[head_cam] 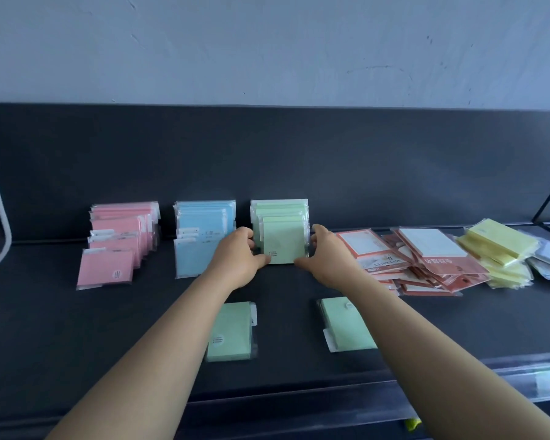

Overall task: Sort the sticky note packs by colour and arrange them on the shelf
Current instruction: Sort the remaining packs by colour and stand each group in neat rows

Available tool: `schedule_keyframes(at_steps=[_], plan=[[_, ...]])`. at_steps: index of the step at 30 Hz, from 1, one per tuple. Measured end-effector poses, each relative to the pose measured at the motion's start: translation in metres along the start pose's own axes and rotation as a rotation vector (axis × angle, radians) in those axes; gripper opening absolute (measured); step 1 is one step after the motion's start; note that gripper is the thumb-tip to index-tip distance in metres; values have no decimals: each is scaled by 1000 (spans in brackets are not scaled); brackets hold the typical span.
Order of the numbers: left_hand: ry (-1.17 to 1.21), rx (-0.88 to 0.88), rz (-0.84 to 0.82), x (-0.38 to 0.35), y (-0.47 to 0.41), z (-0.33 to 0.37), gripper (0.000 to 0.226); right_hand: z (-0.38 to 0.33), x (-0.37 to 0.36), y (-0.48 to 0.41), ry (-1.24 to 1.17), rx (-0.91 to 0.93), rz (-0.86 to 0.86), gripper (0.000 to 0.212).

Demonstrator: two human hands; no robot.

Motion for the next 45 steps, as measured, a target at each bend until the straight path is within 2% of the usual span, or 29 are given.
schedule_keyframes(at_steps=[2, 5, 7, 11, 16, 21, 24, 28, 31, 35, 37, 42, 45], plan=[[-17, -36, -19, 12, 17, -1, 65, -6, 7, 14, 49, 18, -30, 36], [-74, -59, -128, 23, 43, -13, 68, -4, 19, 40, 88, -8, -113, 66], [-165, -35, -245, 23, 59, -25, 73, 0, 27, 59, 147, -9, -190, 77], [-331, -3, -400, 22, 73, -45, 77, 15, 36, 90, 327, -45, -284, 71], [-349, -20, -424, 28, 84, -46, 53, 31, 35, 103, 333, -110, -296, 68], [-196, 9, -340, 33, 91, -43, 56, 33, 38, 103, 239, -134, -250, 70], [124, 65, -293, 30, 94, -48, 43, 30, 41, 106, 96, -134, -139, 66], [410, 119, -307, 23, 98, -49, 18, 36, 37, 111, -249, -145, -5, 55], [487, 115, -287, 19, 98, -47, 20, 37, 33, 110, -507, -177, 16, 39], [692, 168, -93, 11, 98, -41, 23, 22, 24, 107, -970, -206, 29, 20], [825, 202, -79, 1, 100, -34, 22, 15, 18, 103, -1089, -227, 20, 15], [1105, 188, -131, -19, 107, -7, 23, 17, 3, 96, -1041, -313, 60, 8], [1175, 168, -113, -20, 106, 1, 22, 19, -3, 94, -1058, -345, 58, 8]])
Point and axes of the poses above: each hand's wrist, its own y-axis away from the middle knuckle, its own x-axis out of the back of the hand, z = x × y, the point moved 5 cm from there along -y, towards the middle knuckle, and after that the axes turned 9 degrees about -y, right-handed, at the moved point
